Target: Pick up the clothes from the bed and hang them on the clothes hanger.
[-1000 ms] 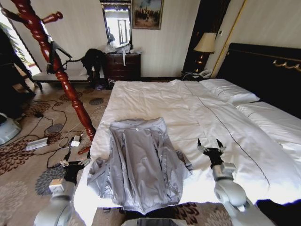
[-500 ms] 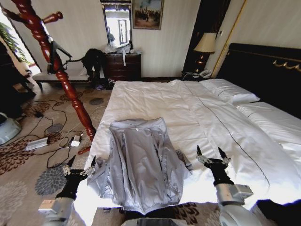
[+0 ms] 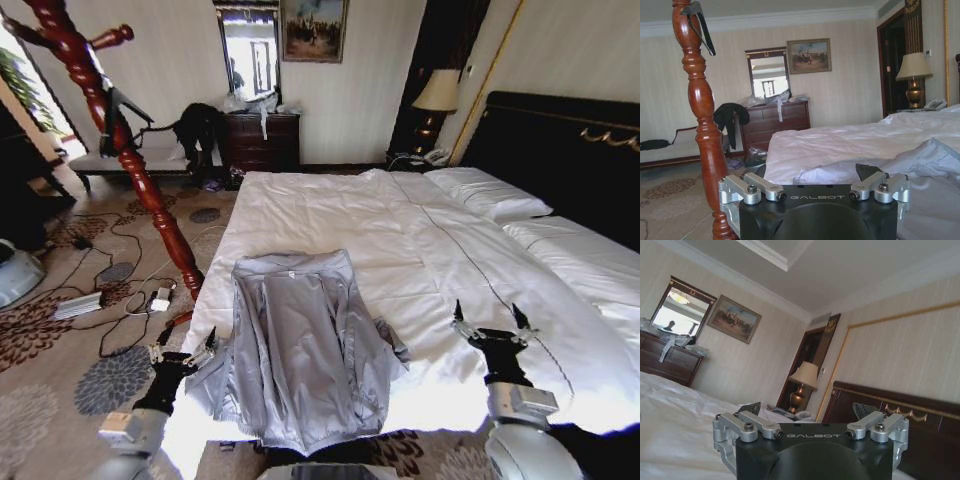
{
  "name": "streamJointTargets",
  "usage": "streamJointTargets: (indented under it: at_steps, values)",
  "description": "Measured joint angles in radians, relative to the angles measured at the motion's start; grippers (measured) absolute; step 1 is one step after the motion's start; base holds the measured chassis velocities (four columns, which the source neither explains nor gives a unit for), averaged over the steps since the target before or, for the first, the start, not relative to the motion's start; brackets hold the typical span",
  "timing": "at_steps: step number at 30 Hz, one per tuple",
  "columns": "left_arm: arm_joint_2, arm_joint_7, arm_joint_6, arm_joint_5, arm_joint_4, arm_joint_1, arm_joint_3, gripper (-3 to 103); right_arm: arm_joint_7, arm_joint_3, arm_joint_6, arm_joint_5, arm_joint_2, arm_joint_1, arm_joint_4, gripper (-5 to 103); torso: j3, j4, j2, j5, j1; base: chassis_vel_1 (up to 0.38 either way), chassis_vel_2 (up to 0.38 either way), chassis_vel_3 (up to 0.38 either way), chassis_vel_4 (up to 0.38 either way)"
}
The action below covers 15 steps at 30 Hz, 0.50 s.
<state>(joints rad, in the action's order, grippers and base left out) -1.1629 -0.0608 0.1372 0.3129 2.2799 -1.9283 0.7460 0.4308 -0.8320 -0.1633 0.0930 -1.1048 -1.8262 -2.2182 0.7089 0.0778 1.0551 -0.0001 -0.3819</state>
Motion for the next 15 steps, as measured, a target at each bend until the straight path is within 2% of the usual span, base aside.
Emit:
streamJointTargets:
  at_steps: [1,5,6,7,10,12,14,15]
  values:
    - [0.000,0.000,0.000,0.000,0.000,0.000,0.000,100,0.000,0.000,0.000,0.000,0.000,0.000,0.000,100,0.000,0.0000,0.000,0.0000,0.000,0.000,0.000,0.000,0.000]
    - [0.001,-0.010,-0.003,-0.032,-0.004,0.008,-0.017,100,0.020,-0.010,-0.072,-0.137,0.004,0.030,0.082,100,0.000,0.0001,0.000,0.0001,0.000,0.000,0.000,0.000,0.000]
    - [0.001,-0.010,-0.003,-0.032,-0.004,0.008,-0.017,100,0.020,-0.010,-0.072,-0.137,0.004,0.030,0.082,100,0.000,0.0001,0.000,0.0001,0.000,0.000,0.000,0.000,0.000]
    - [-0.001,-0.016,-0.006,-0.042,-0.005,0.013,-0.031,100,0.020,-0.011,-0.102,-0.193,-0.011,0.042,0.118,100,0.000,-0.0002,0.000,0.0001,0.000,0.000,0.000,0.000,0.000]
    - [-0.005,-0.021,-0.010,-0.050,-0.002,0.017,-0.047,100,0.021,0.003,-0.098,-0.165,-0.037,0.039,0.122,100,0.000,0.0000,0.000,0.0001,0.000,0.000,0.000,0.000,0.000]
    - [-0.013,-0.031,-0.021,-0.059,0.010,0.023,-0.085,100,0.011,0.044,-0.046,-0.043,-0.093,0.011,0.079,100,0.000,0.0003,0.000,0.0001,0.000,0.000,0.000,0.000,0.000]
    - [-0.011,-0.033,-0.022,-0.063,0.011,0.023,-0.092,100,0.004,0.052,-0.033,-0.015,-0.104,0.005,0.066,100,0.000,0.0003,0.000,-0.0003,0.000,0.000,0.000,0.000,0.000]
    - [-0.001,-0.035,-0.025,-0.074,0.014,0.025,-0.103,100,-0.025,0.076,0.001,0.049,-0.132,-0.006,0.033,100,0.000,0.0004,0.000,-0.0001,0.000,0.000,0.000,0.000,0.000]
